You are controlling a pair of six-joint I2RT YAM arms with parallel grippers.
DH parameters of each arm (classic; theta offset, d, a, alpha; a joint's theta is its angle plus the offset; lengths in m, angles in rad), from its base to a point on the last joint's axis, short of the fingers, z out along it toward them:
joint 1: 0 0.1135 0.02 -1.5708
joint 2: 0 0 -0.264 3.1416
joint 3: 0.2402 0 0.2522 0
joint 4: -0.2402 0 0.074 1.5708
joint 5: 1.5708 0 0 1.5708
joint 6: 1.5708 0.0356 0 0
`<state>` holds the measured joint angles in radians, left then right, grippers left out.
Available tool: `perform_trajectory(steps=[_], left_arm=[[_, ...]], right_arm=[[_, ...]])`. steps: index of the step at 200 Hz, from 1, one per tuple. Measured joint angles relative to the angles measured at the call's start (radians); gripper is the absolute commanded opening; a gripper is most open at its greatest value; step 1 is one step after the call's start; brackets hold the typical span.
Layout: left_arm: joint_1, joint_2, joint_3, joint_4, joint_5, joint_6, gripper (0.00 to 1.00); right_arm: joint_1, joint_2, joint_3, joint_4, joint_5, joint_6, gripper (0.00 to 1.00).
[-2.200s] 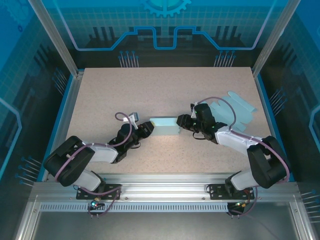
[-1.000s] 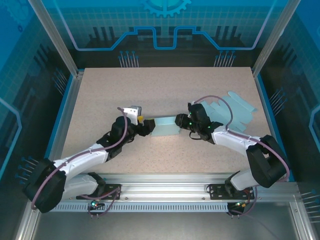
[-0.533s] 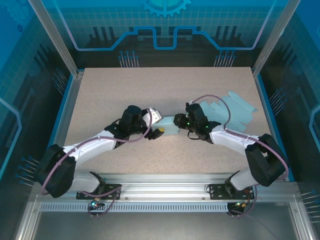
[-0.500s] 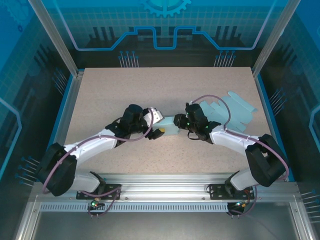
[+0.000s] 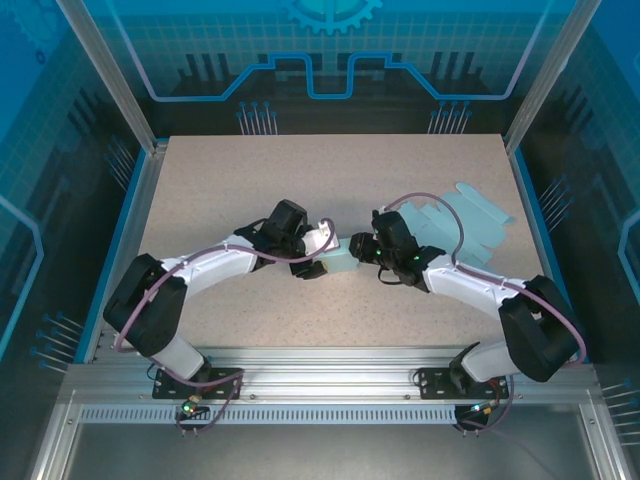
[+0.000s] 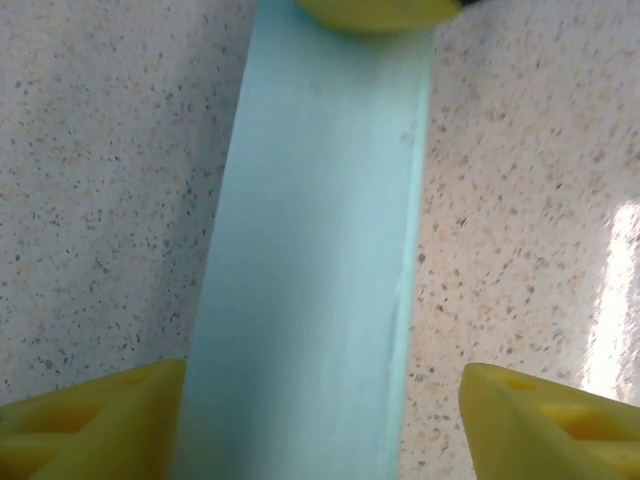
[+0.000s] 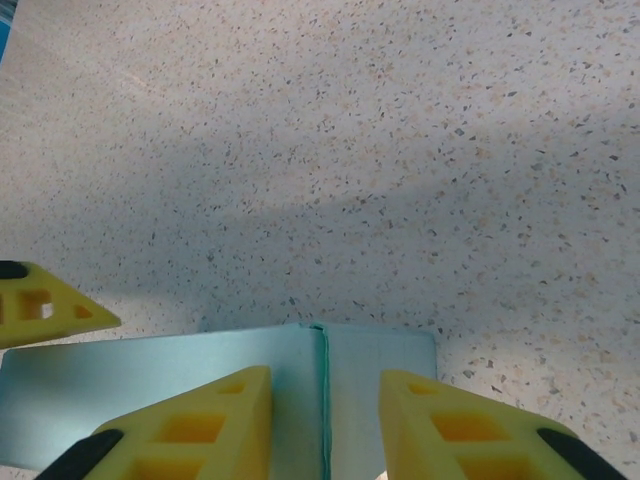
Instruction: Fold the paper box
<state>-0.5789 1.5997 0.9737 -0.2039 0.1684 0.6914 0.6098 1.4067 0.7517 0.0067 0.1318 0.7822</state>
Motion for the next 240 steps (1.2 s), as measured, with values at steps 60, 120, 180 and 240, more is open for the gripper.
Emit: perform_trajectory(steps=[60,120,180,240], left_arm=[[-0.019,0.013,0.007,-0.008,-0.037,0.038,0.42],[-0.022,0.002,-0.028,0.097,-0.209,0.071,0.39],[0.043,0.023,-0.077,0.378,-0.375,0.256,0.37],[0.146,0.246,-0.086,0.740,-0.393,0.450,0.36]], right_arm=[[0.005,-0.092,-0.020,-0.122,0.029,-0.018,0.46],[0.006,-0.326,-0.032,-0.394,0.117,-0.044,1.00],[0.007,-0.565,0.044,-0.711,0.310,-0.040,1.00],[0.007,-0.659,0.055,-0.860,0.404,-0.031,1.00]])
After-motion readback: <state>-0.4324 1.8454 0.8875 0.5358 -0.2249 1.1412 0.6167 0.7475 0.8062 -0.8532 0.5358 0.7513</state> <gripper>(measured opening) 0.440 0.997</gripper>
